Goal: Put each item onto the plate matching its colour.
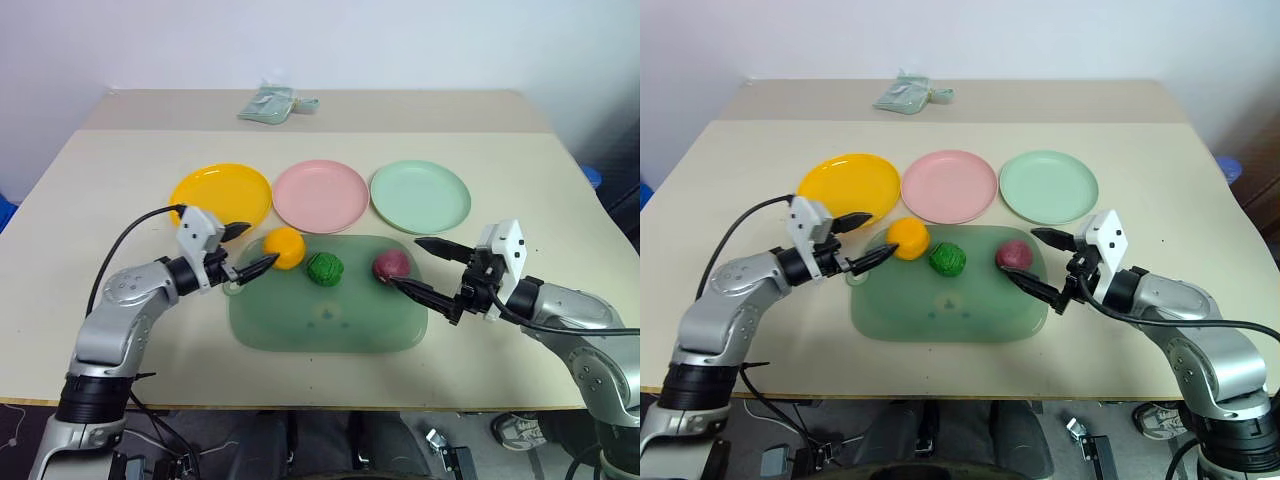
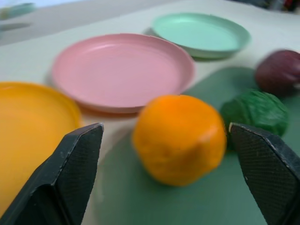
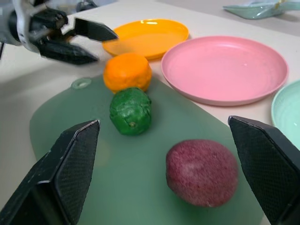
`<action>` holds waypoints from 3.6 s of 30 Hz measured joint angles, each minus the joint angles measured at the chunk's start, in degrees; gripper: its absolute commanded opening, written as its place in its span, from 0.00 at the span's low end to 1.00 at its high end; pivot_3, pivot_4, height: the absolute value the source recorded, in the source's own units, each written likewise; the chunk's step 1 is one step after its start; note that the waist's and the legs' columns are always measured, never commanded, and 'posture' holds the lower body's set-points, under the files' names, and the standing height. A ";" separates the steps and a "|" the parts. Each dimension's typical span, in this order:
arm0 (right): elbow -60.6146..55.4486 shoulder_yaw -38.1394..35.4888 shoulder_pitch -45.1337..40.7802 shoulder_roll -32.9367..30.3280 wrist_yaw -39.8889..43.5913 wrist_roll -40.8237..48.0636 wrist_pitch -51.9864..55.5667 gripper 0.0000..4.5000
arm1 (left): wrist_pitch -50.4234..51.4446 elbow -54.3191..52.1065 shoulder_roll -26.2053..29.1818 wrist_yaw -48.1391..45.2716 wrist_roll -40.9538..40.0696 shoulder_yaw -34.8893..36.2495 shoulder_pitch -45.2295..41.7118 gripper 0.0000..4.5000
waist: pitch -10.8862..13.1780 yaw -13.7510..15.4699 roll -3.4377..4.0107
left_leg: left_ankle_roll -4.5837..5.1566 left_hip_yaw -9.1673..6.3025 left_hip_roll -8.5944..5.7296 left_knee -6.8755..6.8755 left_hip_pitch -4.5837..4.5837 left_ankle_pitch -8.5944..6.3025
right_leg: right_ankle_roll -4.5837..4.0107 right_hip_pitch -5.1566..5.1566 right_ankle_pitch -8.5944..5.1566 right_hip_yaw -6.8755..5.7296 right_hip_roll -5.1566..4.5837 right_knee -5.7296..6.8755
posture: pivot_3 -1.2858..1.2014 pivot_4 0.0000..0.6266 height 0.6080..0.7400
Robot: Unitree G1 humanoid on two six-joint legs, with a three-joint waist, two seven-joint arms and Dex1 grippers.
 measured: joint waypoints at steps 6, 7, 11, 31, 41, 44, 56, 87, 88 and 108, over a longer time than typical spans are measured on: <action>-0.04 0.14 0.04 0.36 -0.93 -0.03 -0.06 1.00 | -3.68 8.75 -1.13 -2.85 3.80 -3.80 -5.09 0.98 | 0.00 -0.05 0.00 | 0.01 0.00 0.00 0.01 0.00 0.00 | 0.01 -0.01 0.00 0.00 0.04 0.02 | 0.52 0.24 1.00; -0.06 0.13 0.19 0.38 -1.06 -0.04 -0.10 1.00 | -3.98 9.52 -1.45 -3.18 4.00 -4.00 -5.38 0.98 | 0.00 -0.05 0.00 | 0.01 0.00 0.00 0.01 0.00 0.00 | 0.01 -0.01 0.00 0.00 0.04 0.03 | 0.52 0.24 1.00; -0.23 0.09 0.90 0.48 -1.80 -0.06 -0.26 1.00 | -5.05 11.84 -2.36 -4.13 4.67 -4.05 -5.97 0.98 | 0.00 -0.06 0.00 | 0.01 0.00 0.00 0.02 0.00 0.00 | 0.01 -0.01 0.00 0.00 0.04 0.05 | 0.52 0.24 1.00; -0.84 0.06 1.38 1.01 -2.41 -0.32 -2.00 1.00 | -3.79 18.82 -6.50 23.61 9.62 9.63 -12.46 0.80 | 0.02 0.00 -0.05 | 0.02 -0.03 -0.03 0.09 -0.02 -0.01 | 0.09 -0.01 0.04 -0.01 0.05 0.09 | 0.52 0.24 1.00; 1.14 0.20 0.56 1.01 -0.62 -2.21 -3.53 1.00 | -2.88 23.34 -8.48 30.45 12.18 9.72 -13.49 0.99 | 0.05 0.95 -0.10 | 0.01 -0.02 -0.04 0.12 -0.04 0.00 | 0.12 -0.02 0.06 0.00 0.04 0.08 | 0.52 0.24 1.00; 0.85 0.13 0.73 0.93 -0.64 -2.29 -3.46 1.00 | -4.92 20.51 -7.81 29.26 11.08 11.25 -11.91 0.99 | 0.05 0.91 -0.10 | -0.01 -0.02 -0.03 0.12 -0.04 0.01 | 0.12 -0.03 0.06 0.00 0.02 0.08 | 0.52 0.24 1.00; 0.57 20.39 -15.02 5.23 -7.53 -14.19 2.12 1.00 | -5.79 -2.23 2.06 8.73 3.55 9.29 5.59 0.99 | 0.02 -0.22 -0.11 | -0.30 -0.03 -0.02 0.07 -0.03 0.17 | 0.08 -0.07 0.05 0.03 -0.07 0.07 | 0.52 0.24 1.00; 23.15 10.79 -38.88 14.10 -18.54 -22.90 12.45 0.37 | -2.61 -14.43 4.92 -2.73 -1.34 3.09 17.25 1.00 | 0.02 -0.14 -0.07 | -0.03 -0.03 -0.07 -0.01 -0.11 0.01 | 0.06 -0.18 0.04 0.01 -0.14 0.05 | 0.52 0.24 1.00; 27.02 10.48 -39.27 12.98 -19.24 -24.36 11.33 0.37 | -2.88 -14.24 4.84 -2.73 -1.30 2.92 17.22 1.00 | 0.02 -0.23 -0.07 | -0.02 -0.03 -0.08 -0.02 -0.11 0.00 | 0.06 -0.18 0.04 0.01 -0.15 0.02 | 0.52 0.24 1.00; 18.50 6.66 -15.94 -1.33 7.43 -15.78 -3.61 0.99 | -0.40 -16.34 3.28 -1.38 -1.46 0.52 14.88 1.00 | 0.06 -0.13 -0.01 | 0.13 0.01 -0.05 0.00 -0.20 -0.07 | 0.11 -0.14 0.06 0.04 -0.09 -0.07 | 0.52 0.24 1.00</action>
